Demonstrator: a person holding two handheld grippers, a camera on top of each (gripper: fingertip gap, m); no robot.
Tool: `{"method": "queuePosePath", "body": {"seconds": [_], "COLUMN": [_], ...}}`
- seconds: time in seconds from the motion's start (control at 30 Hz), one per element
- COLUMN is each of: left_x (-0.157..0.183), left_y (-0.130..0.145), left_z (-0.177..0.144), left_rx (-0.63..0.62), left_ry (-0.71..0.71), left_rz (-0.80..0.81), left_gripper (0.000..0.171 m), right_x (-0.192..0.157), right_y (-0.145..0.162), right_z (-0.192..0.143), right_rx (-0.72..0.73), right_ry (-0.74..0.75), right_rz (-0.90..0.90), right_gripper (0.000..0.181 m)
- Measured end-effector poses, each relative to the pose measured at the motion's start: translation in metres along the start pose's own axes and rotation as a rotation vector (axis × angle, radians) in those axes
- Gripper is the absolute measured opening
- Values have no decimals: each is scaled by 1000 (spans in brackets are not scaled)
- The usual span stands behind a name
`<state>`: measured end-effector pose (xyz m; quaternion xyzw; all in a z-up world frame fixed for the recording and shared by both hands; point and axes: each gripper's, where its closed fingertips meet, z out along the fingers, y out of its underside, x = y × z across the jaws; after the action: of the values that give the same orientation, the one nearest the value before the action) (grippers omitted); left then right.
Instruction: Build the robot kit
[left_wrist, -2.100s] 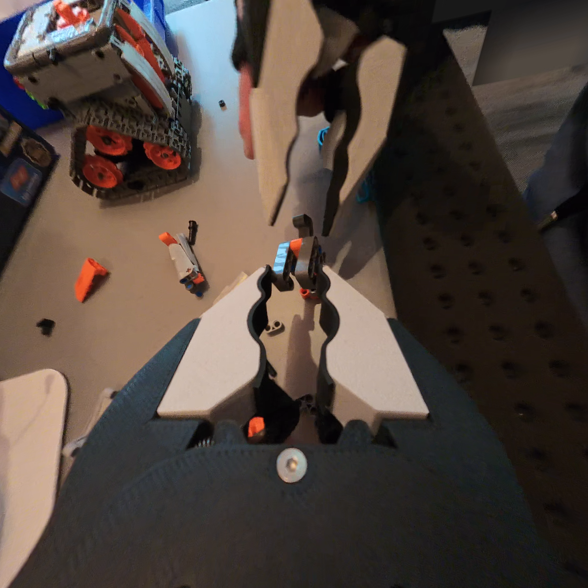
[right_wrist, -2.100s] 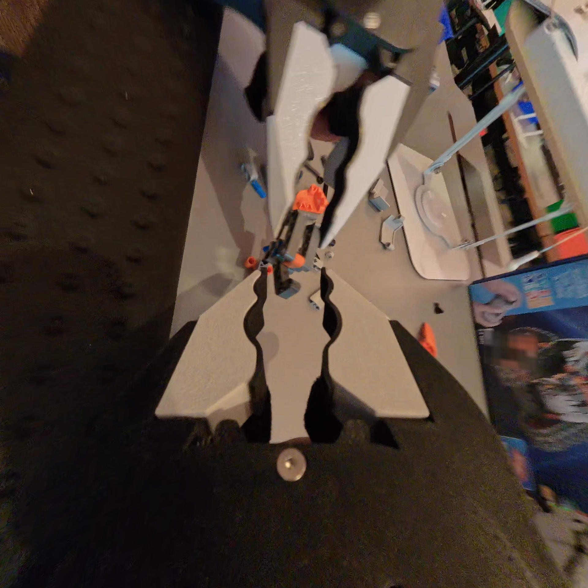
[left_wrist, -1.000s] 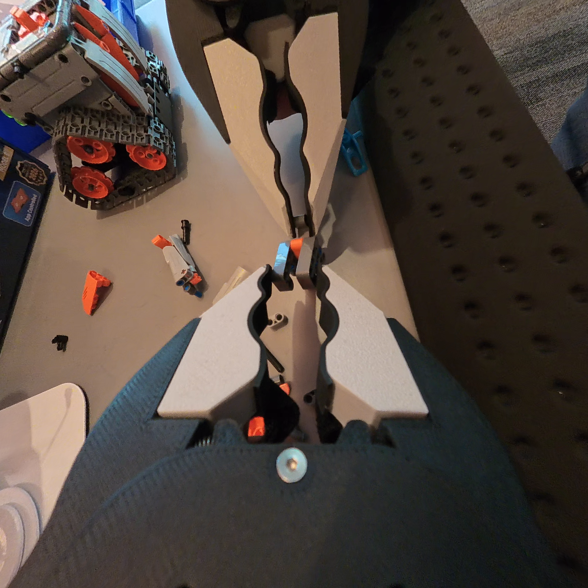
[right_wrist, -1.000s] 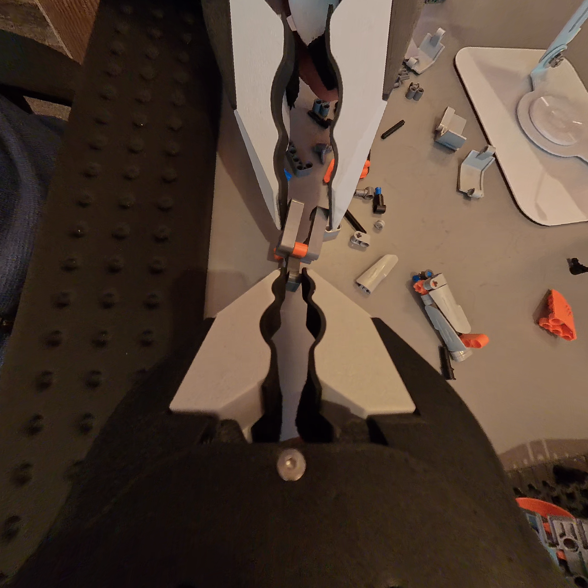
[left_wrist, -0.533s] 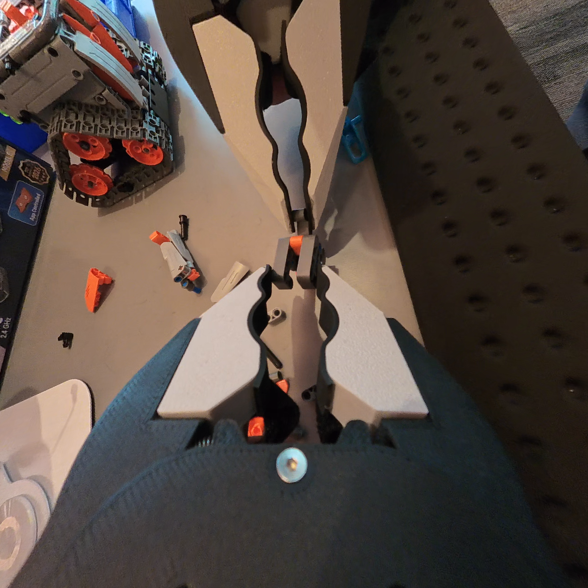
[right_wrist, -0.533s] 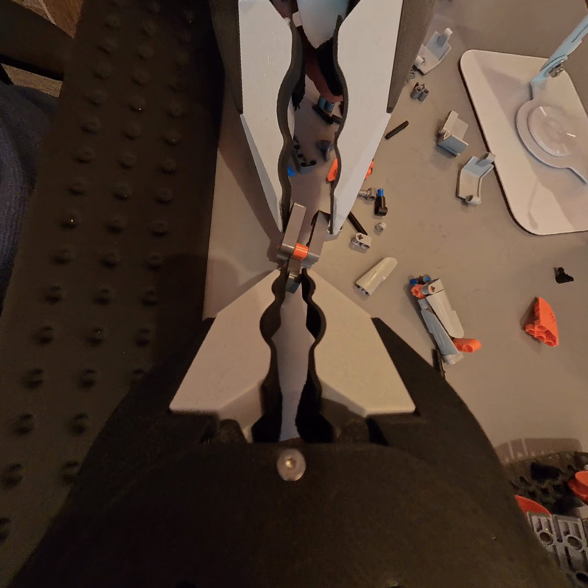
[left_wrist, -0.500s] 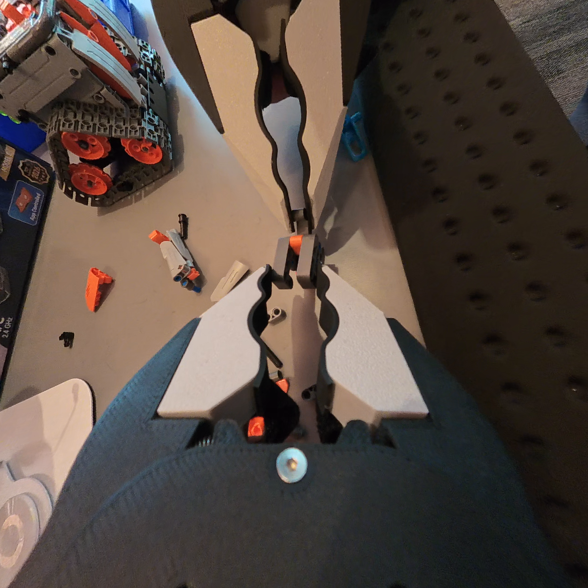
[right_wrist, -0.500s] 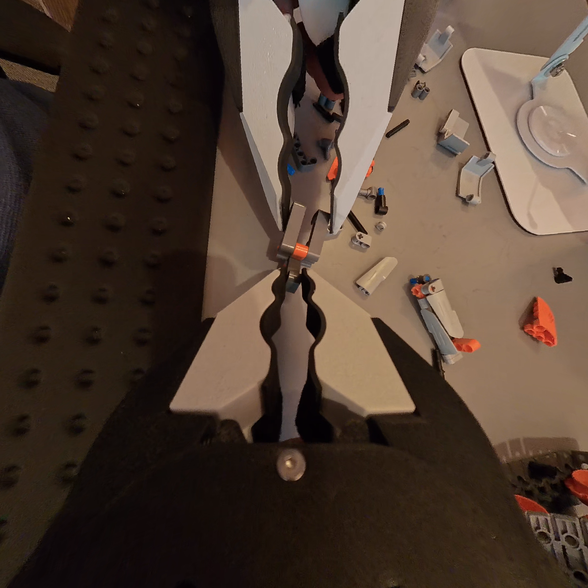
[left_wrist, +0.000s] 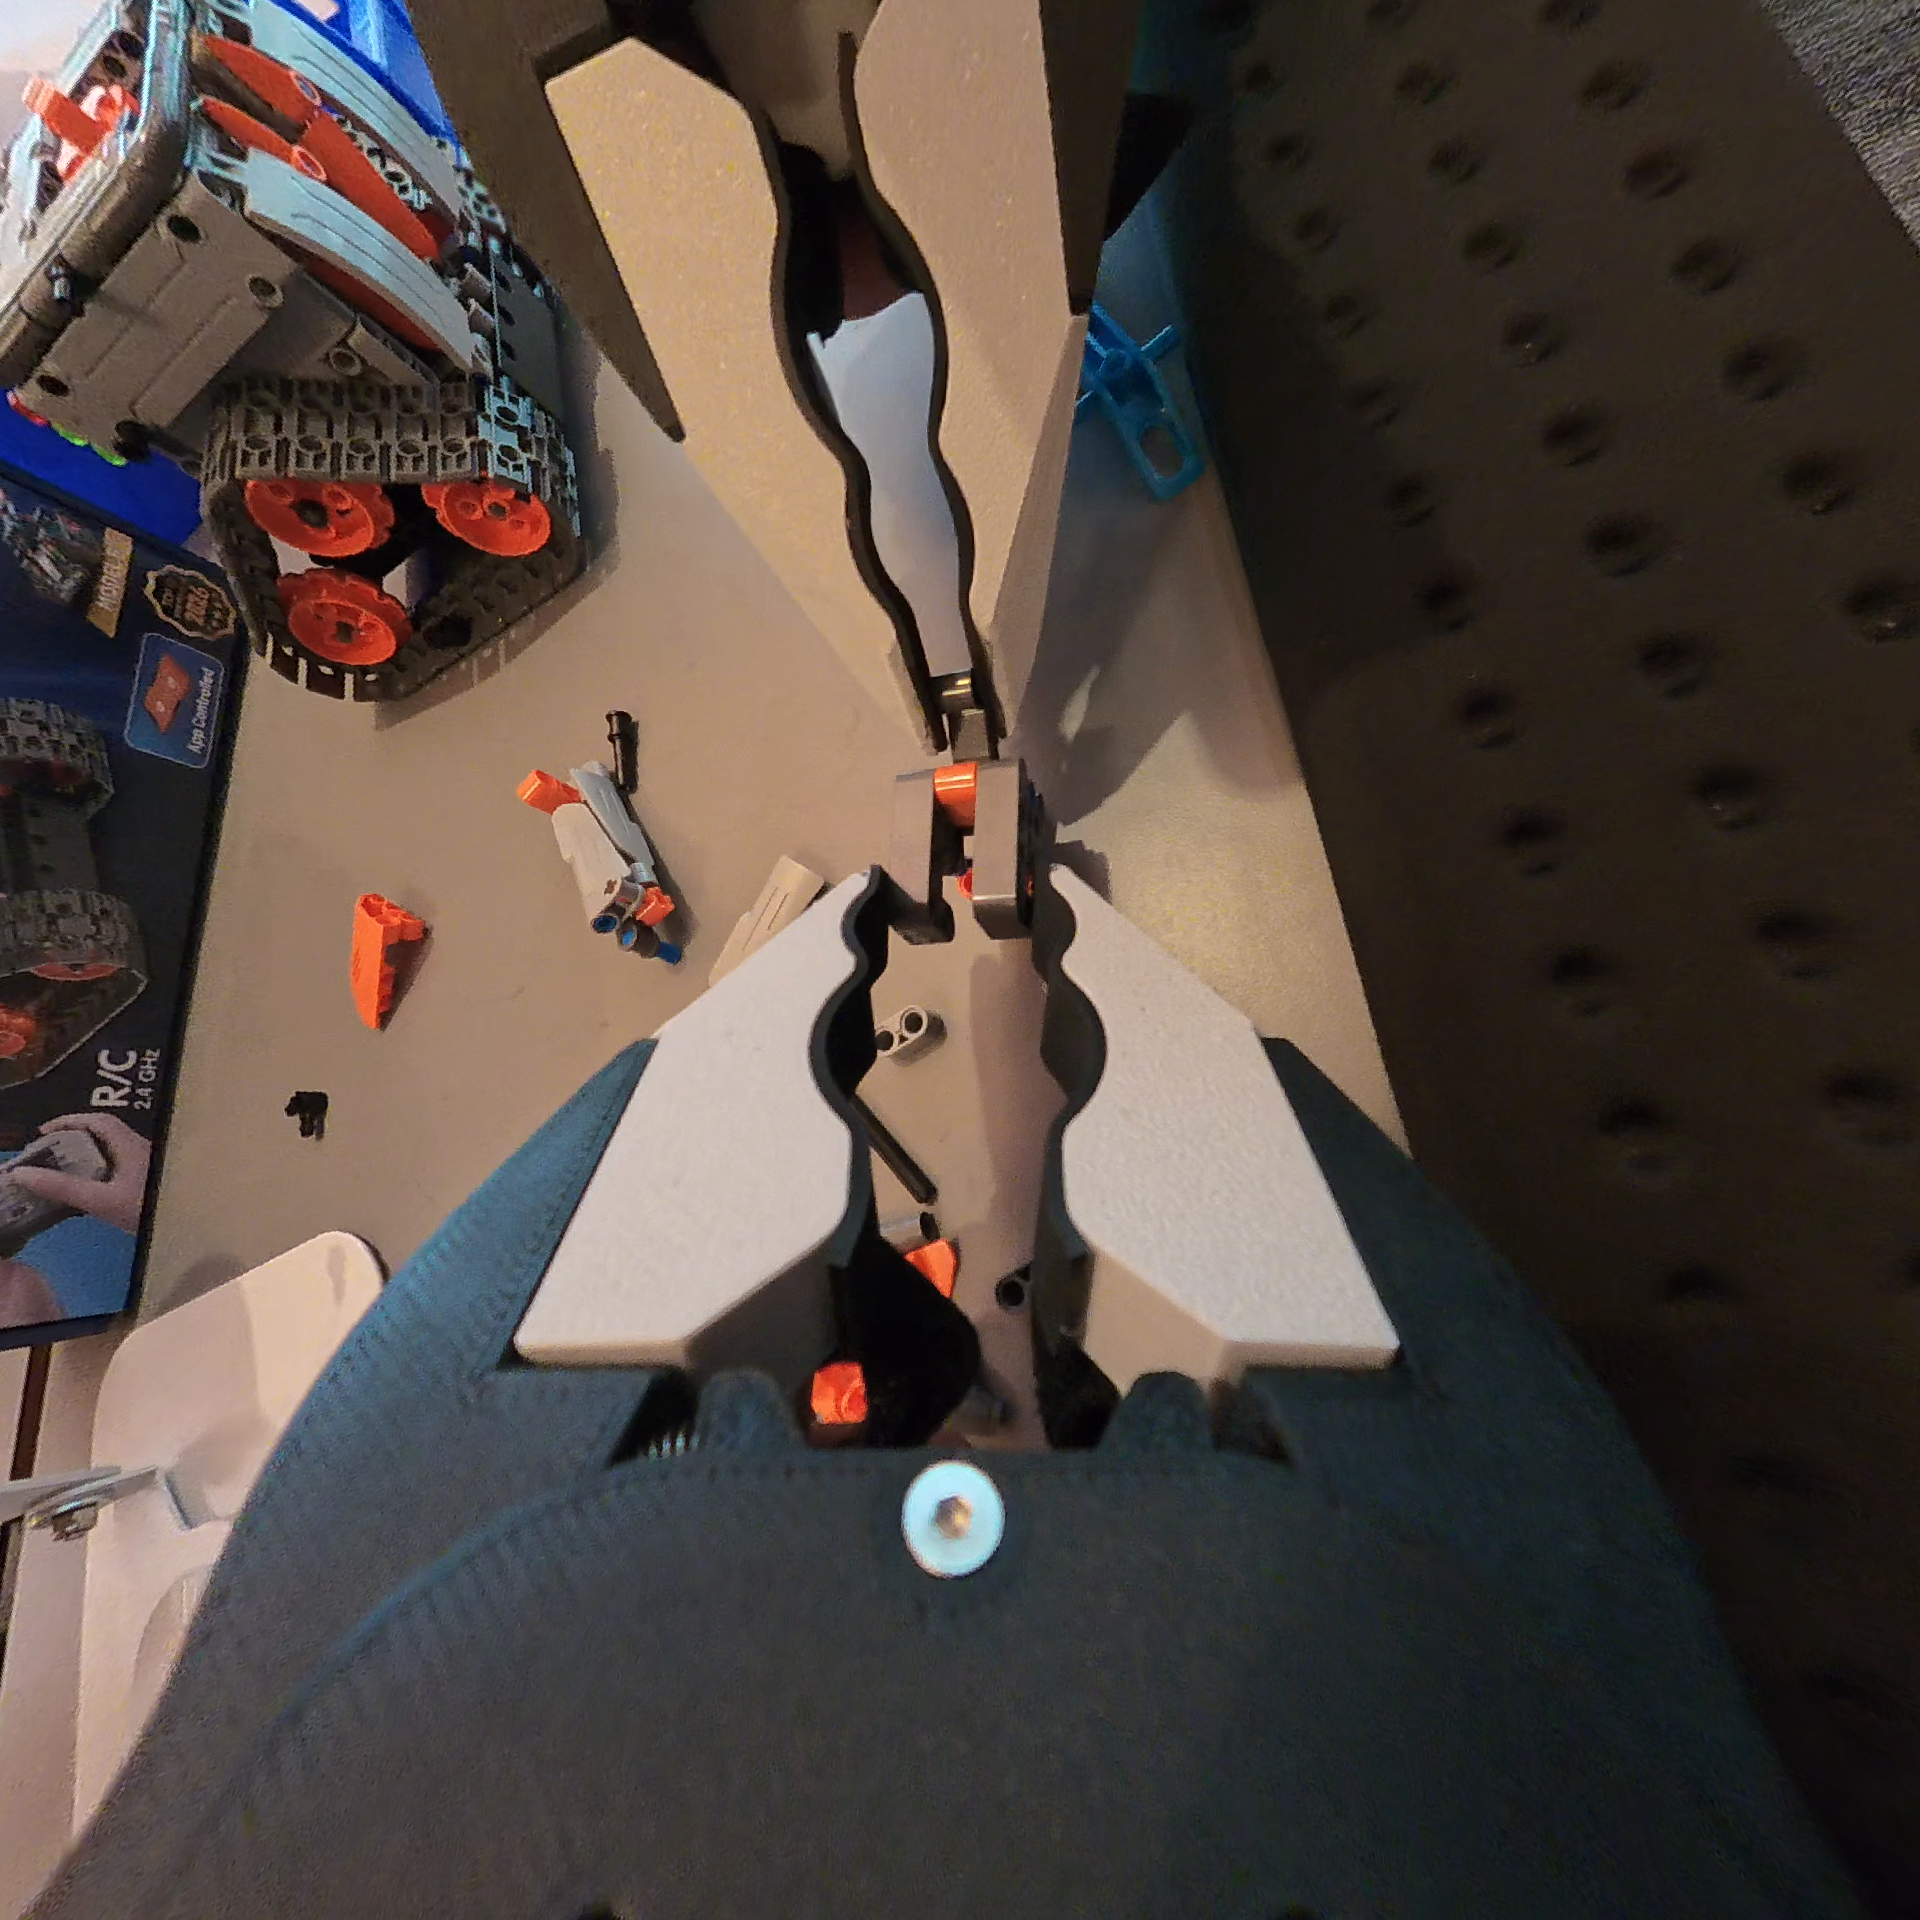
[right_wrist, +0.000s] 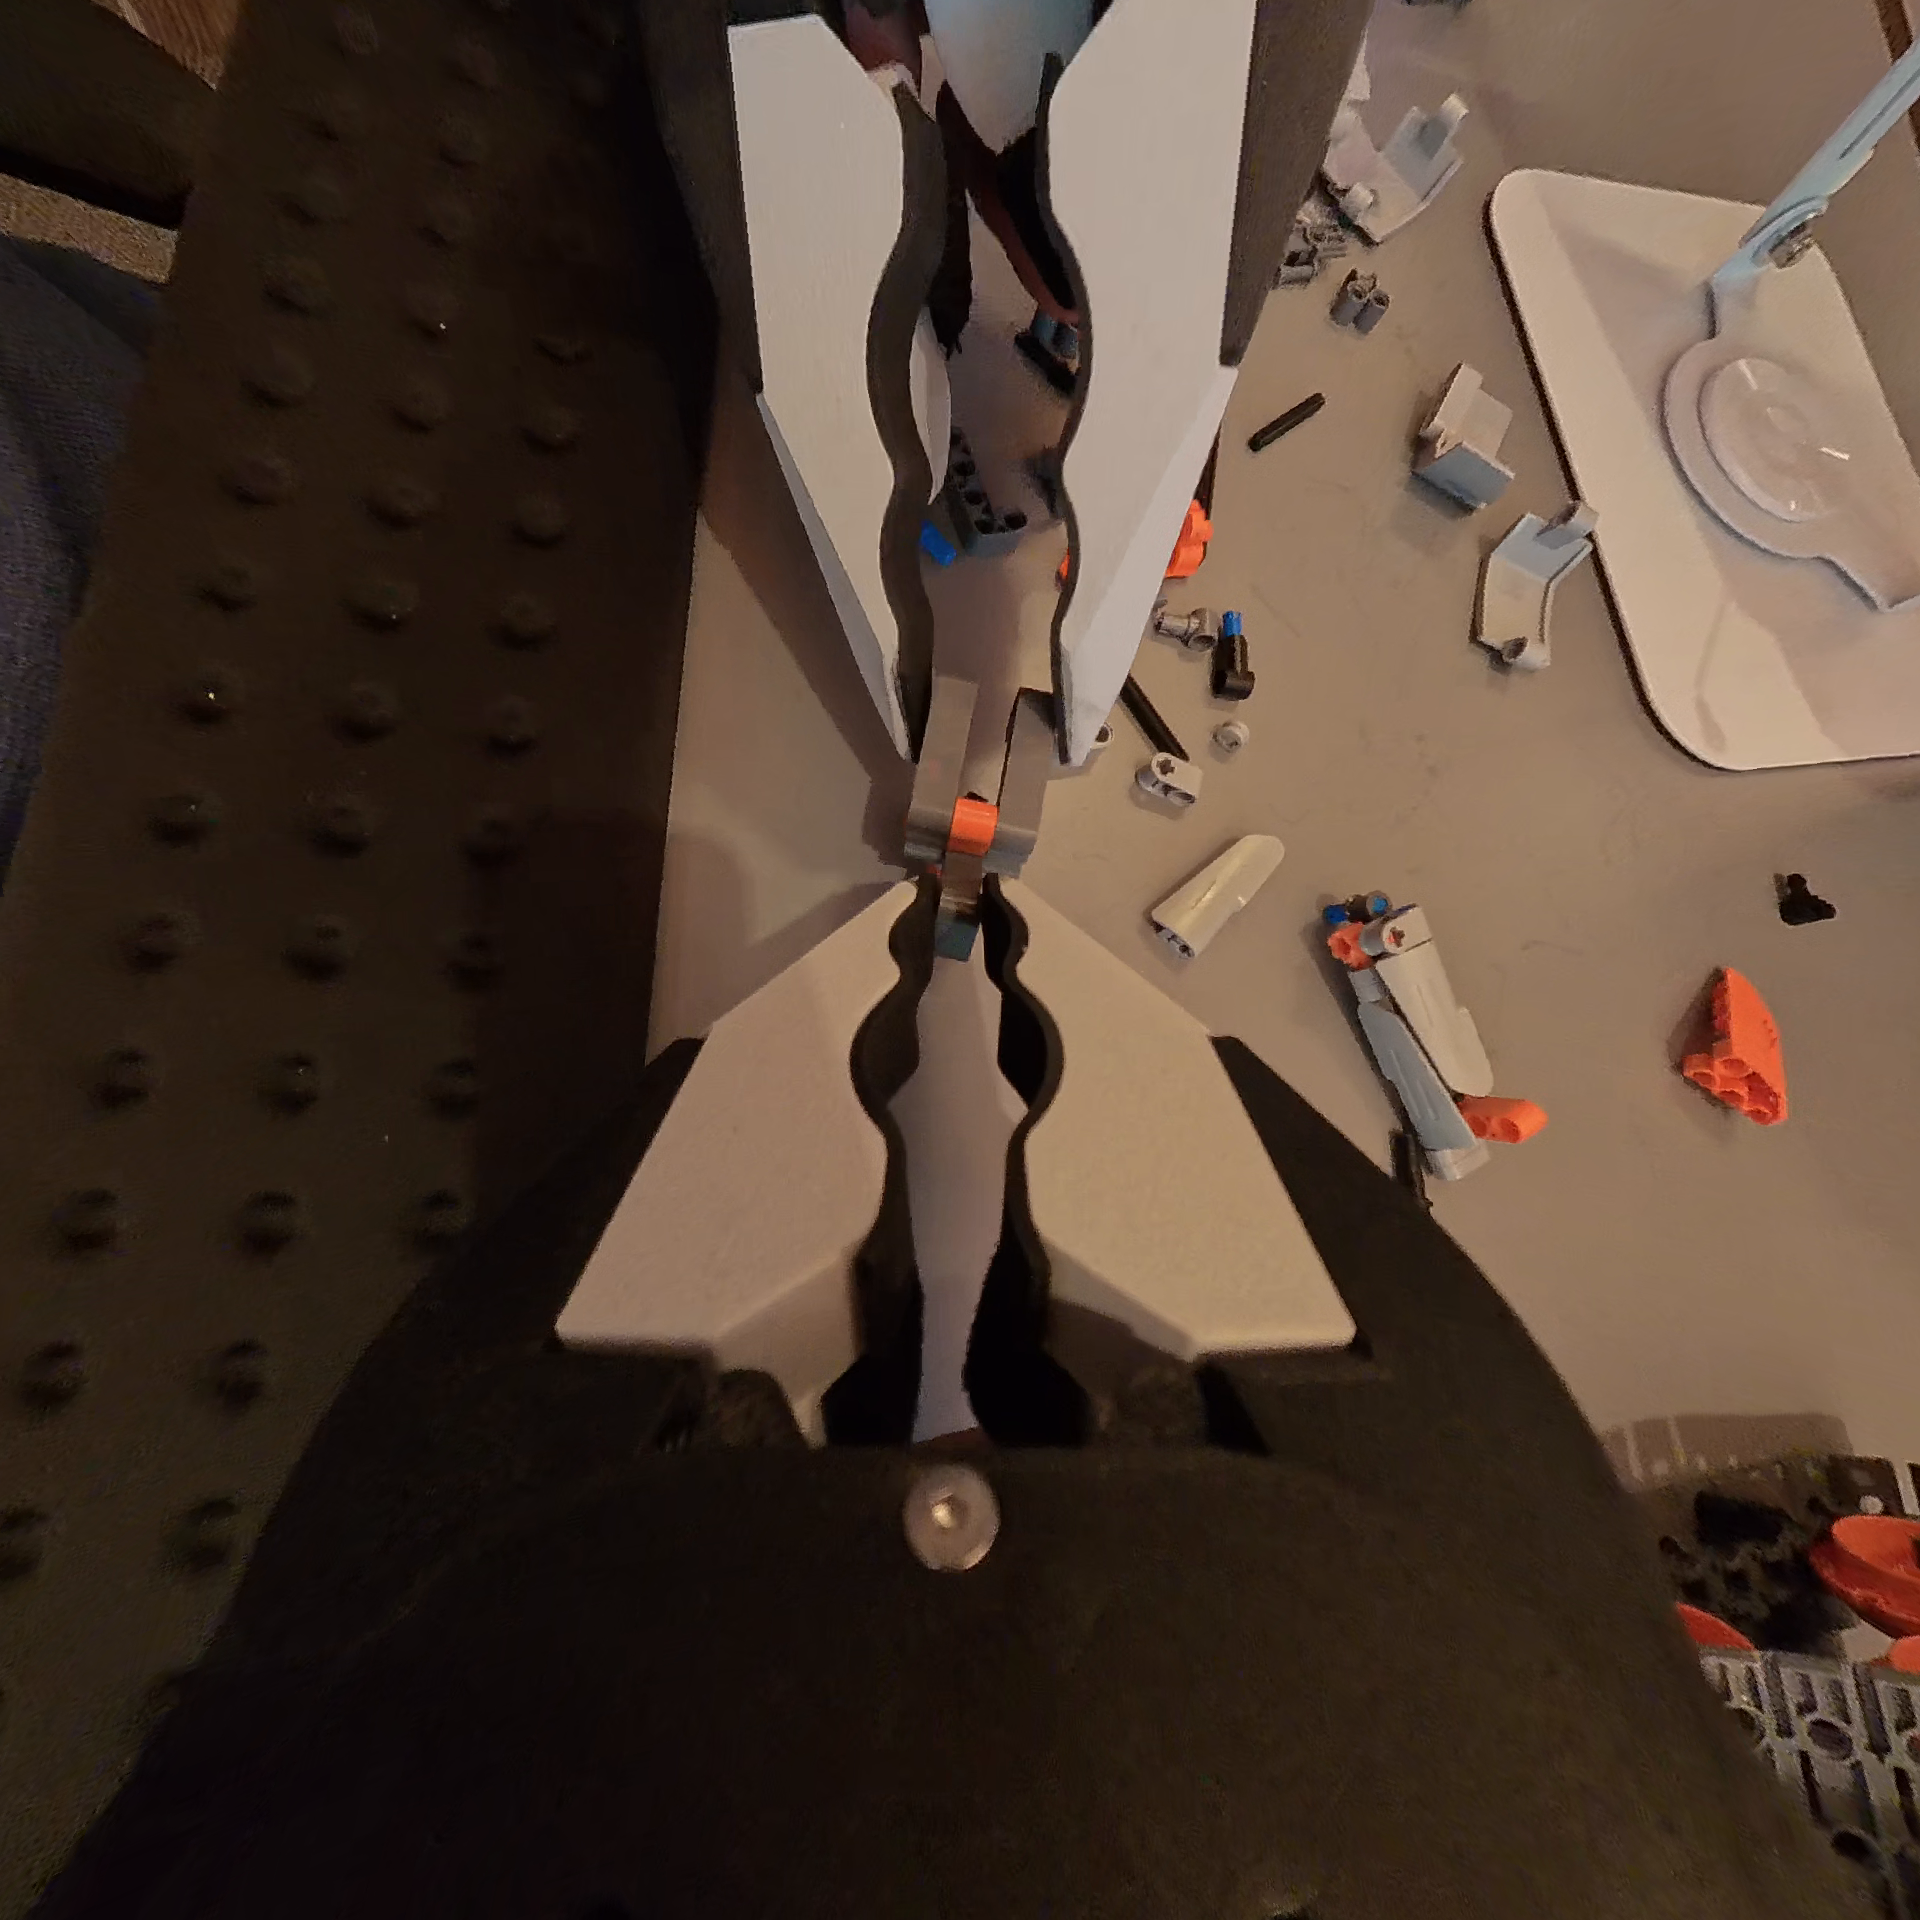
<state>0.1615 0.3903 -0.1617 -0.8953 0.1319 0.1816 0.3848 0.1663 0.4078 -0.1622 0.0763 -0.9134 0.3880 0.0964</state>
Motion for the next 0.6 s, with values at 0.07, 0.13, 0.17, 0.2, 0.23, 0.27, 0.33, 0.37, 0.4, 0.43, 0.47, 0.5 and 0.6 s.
{"method": "queuePosePath", "body": {"seconds": [0.07,0.13,0.17,0.2,0.23,0.27,0.33,0.37,0.4,0.43,0.47,0.5,0.6], "left_x": [0,2,3,4,5,6,6,5,4,3,1,0,0], "left_y": [0,-1,-1,-2,-3,-4,-4,-5,-5,-4,-5,-5,-5], "left_z": [0,0,1,1,1,2,2,3,3,3,3,3,2], "left_rx": [-2,-1,-6,-9,-11,-14,-15,-8,-4,-2,2,4,10], "left_ry": [-3,-7,-12,-15,-16,-20,-17,-14,-12,-8,-6,-7,9], "left_rz": [9,29,44,62,73,83,84,76,70,57,44,38,9], "left_gripper": [25,25,25,25,25,25,25,25,25,25,25,25,25], "right_x": [0,-2,-2,-3,-4,-4,-4,-3,-2,-1,1,2,2], "right_y": [0,0,0,0,2,3,3,4,4,3,4,4,2], "right_z": [0,0,-1,0,0,-1,-1,-1,-1,-1,-1,-1,-1], "right_rx": [0,0,1,-1,-6,-6,3,6,12,19,24,29,46], "right_ry": [7,10,13,13,11,10,3,0,-4,-11,-16,-20,-43], "right_rz": [-14,-34,-41,-47,-51,-49,-38,-33,-20,-6,6,18,53], "right_gripper": [6,6,6,6,6,6,6,6,6,5,5,5,5]}}
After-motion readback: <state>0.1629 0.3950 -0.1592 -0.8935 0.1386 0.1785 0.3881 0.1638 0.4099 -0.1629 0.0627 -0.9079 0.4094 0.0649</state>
